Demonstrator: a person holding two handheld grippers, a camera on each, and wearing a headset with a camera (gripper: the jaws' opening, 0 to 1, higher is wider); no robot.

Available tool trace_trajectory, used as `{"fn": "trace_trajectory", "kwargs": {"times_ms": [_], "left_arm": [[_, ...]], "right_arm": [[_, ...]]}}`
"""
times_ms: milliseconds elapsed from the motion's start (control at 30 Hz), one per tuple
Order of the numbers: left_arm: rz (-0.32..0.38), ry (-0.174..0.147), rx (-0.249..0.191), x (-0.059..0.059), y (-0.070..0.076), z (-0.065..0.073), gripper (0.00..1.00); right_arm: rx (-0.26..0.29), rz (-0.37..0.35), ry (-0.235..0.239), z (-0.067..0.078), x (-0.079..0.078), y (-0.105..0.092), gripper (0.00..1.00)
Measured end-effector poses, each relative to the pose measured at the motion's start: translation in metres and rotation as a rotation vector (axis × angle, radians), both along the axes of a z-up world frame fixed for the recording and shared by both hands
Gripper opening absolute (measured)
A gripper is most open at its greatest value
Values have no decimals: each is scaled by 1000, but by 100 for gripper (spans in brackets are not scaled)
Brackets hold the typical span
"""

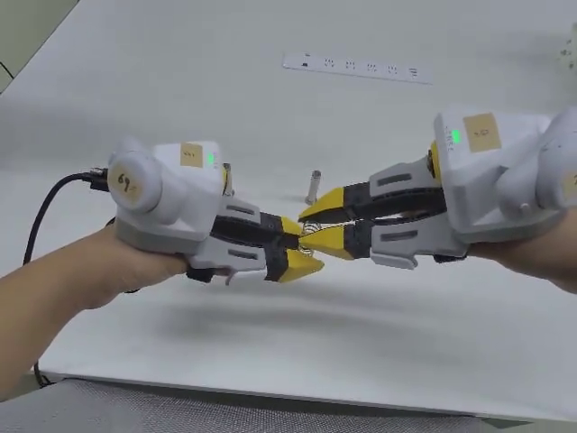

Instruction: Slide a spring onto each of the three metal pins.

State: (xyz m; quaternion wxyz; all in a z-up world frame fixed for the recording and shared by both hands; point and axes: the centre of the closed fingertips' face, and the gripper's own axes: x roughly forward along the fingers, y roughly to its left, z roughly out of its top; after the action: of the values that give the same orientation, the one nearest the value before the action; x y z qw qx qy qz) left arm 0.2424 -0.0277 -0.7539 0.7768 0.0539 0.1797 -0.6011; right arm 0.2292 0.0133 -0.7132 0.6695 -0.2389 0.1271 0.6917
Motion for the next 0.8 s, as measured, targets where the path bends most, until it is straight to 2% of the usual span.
{"fn": "trace_trajectory", "kwargs": {"times_ms": [233,800], "left_arm": [[15,-12,4,3,1,0,11],[69,-32,7,13,21,3,30]], "right_arm": [[-1,-18,-14,1,5,-2,7],[7,-43,-38,8,16,-5,7]]}}
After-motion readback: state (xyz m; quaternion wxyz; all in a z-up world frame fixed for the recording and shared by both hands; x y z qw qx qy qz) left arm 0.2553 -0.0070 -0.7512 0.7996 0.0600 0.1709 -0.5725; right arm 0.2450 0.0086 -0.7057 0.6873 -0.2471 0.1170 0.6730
